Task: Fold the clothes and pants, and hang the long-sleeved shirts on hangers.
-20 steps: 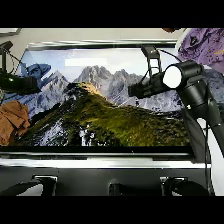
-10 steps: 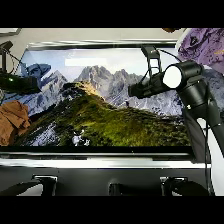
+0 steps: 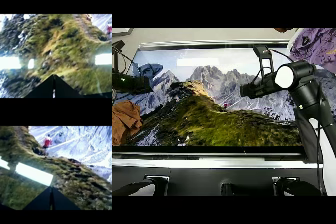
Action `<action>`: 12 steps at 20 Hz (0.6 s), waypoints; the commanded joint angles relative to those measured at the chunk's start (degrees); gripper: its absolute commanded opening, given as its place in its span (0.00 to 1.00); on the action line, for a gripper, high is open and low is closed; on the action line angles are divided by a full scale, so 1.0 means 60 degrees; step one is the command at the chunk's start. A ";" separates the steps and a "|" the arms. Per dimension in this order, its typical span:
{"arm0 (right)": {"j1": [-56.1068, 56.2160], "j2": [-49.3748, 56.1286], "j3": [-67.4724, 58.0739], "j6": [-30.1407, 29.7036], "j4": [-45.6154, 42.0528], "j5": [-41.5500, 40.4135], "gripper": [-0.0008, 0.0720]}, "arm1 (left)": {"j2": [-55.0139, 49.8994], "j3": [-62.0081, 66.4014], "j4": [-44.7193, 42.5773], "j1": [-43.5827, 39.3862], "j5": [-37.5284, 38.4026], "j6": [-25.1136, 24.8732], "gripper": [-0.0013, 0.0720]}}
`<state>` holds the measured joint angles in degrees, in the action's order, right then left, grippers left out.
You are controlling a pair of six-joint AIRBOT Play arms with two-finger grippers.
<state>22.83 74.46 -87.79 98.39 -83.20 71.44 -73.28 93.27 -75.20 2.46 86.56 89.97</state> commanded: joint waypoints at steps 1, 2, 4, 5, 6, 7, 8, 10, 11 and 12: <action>0.0007 -0.0004 0.0004 0.0000 0.0004 -0.0004 0.05 | -0.0036 -0.0004 -0.0044 -0.0004 -0.0033 0.0474 0.34; 0.0007 -0.0004 0.0004 0.0000 0.0004 -0.0011 0.05 | -0.0073 -0.0004 -0.0317 -0.0007 0.0029 0.1162 1.00; 0.0007 -0.0004 0.0004 0.0000 0.0000 -0.0157 0.05 | -0.0208 -0.0004 -0.2266 0.0047 0.0106 0.1370 1.00; 0.0007 -0.0007 0.0004 0.0004 0.0007 -0.0168 0.05 | -0.0262 -0.0073 -0.3388 0.0164 0.0211 0.1978 1.00; 0.0007 -0.0007 0.0004 0.0000 0.0007 -0.0138 0.05 | -0.0251 -0.0306 -0.3963 0.0474 0.0040 0.2342 1.00; 0.0007 -0.0007 0.0004 0.0004 0.0018 -0.0135 0.05 | -0.0226 -0.0594 -0.4047 0.0903 -0.0251 0.2371 1.00; 0.0007 -0.0007 0.0004 0.0004 0.0040 -0.0087 0.05 | -0.0222 -0.0933 -0.4040 0.1439 -0.0601 0.2371 1.00; 0.0007 -0.0007 0.0004 0.0004 0.0036 0.0109 0.06 | -0.0226 -0.1694 -0.4040 0.2510 -0.1461 0.2371 1.00; 0.0007 -0.0007 0.0004 0.0000 0.0036 0.0233 0.06 | -0.0233 -0.2095 -0.4011 0.3034 -0.1978 0.2379 1.00; 0.0007 -0.0007 0.0004 0.0004 0.0036 0.0372 0.06 | -0.0244 -0.2463 -0.3963 0.3493 -0.2455 0.2506 1.00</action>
<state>22.83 74.46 -87.79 98.39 -83.15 71.90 -74.63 83.90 -96.79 16.10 79.55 103.04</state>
